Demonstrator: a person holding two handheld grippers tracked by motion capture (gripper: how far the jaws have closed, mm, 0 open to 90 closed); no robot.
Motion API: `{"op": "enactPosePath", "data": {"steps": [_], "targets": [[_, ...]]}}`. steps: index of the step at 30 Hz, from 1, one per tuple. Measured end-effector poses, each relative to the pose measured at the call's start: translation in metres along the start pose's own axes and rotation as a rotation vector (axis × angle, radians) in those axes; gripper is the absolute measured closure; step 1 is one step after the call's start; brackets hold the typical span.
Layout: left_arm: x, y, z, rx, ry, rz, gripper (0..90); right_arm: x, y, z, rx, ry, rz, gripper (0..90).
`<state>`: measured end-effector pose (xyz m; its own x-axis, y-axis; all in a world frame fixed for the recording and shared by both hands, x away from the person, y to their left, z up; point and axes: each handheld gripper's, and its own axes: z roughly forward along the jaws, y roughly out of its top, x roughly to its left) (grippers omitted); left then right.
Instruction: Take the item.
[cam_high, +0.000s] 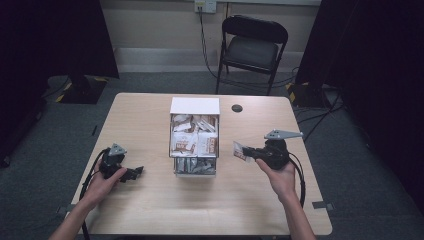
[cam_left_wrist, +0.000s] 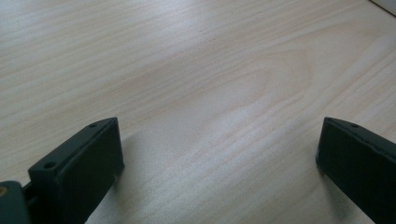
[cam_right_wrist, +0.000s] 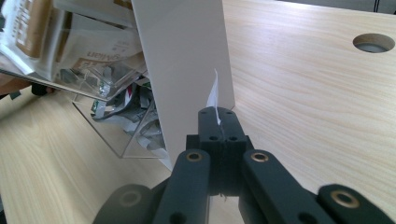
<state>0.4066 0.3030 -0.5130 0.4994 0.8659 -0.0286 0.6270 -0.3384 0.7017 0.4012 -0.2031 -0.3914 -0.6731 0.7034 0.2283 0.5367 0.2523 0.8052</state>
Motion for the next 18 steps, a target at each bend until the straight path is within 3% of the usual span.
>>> {"op": "enactPosePath", "data": {"steps": [10, 18], "targets": [[0.000, 0.000, 0.000, 0.002, 0.000, 0.002, 0.1, -0.001, -0.007, 0.021, 0.033, 0.005, -0.011, 90.0], [0.000, 0.000, 0.000, 0.001, 0.001, 0.001, 0.1, -0.012, -0.025, 0.045, 0.097, 0.004, 0.023, 90.0]]}}
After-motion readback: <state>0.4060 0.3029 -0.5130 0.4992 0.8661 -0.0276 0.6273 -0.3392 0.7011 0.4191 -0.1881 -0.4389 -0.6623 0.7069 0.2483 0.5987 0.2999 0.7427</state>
